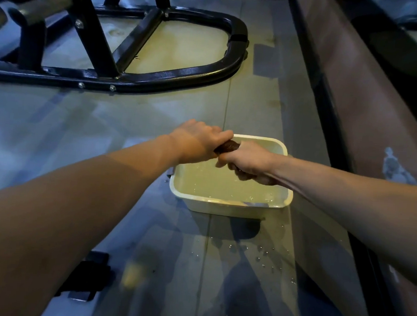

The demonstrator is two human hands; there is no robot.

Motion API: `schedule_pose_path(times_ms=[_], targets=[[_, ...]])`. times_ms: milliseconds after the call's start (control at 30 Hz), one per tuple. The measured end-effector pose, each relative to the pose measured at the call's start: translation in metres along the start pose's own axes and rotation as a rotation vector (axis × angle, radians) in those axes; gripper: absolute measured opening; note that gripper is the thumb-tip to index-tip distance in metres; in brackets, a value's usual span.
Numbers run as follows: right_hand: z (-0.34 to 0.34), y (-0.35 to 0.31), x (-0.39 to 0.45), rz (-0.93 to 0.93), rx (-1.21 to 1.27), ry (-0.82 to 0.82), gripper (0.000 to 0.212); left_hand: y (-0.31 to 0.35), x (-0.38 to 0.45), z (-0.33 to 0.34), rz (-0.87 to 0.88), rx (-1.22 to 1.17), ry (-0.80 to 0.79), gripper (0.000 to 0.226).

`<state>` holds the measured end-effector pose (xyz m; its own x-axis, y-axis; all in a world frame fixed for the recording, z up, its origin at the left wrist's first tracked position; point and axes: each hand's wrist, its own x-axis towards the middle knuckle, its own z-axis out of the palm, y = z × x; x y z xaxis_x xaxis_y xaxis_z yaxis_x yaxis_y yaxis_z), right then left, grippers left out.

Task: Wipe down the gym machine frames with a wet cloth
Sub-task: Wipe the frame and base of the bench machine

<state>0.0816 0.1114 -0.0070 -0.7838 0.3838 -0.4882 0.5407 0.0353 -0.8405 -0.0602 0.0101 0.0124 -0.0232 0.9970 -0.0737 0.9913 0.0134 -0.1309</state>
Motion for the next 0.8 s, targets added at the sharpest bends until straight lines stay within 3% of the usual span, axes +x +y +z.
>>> schedule_pose_path(times_ms=[100,200,367,500,667,800], targets=[[0.010,0.007,0.001,0.140,0.358,-0.123,0.020,-0.003,0.002,-0.002,0.040,0.074,-0.003,0.038],[0.012,0.011,0.002,0.177,0.419,-0.182,0.021,-0.003,0.002,0.002,0.040,0.105,-0.016,0.039],[-0.005,0.007,0.010,0.101,0.213,-0.128,0.021,-0.002,0.009,0.003,-0.024,0.030,-0.015,0.033],[-0.017,0.019,0.012,0.088,0.059,-0.135,0.032,0.010,0.012,0.010,-0.025,0.001,-0.036,0.044],[-0.026,0.030,0.016,-0.035,-0.460,0.011,0.029,0.033,0.018,0.020,-0.103,-0.138,-0.094,0.045],[-0.027,0.036,0.014,-0.246,-0.806,0.261,0.077,0.030,0.019,0.021,-0.395,-0.348,-0.128,0.031]])
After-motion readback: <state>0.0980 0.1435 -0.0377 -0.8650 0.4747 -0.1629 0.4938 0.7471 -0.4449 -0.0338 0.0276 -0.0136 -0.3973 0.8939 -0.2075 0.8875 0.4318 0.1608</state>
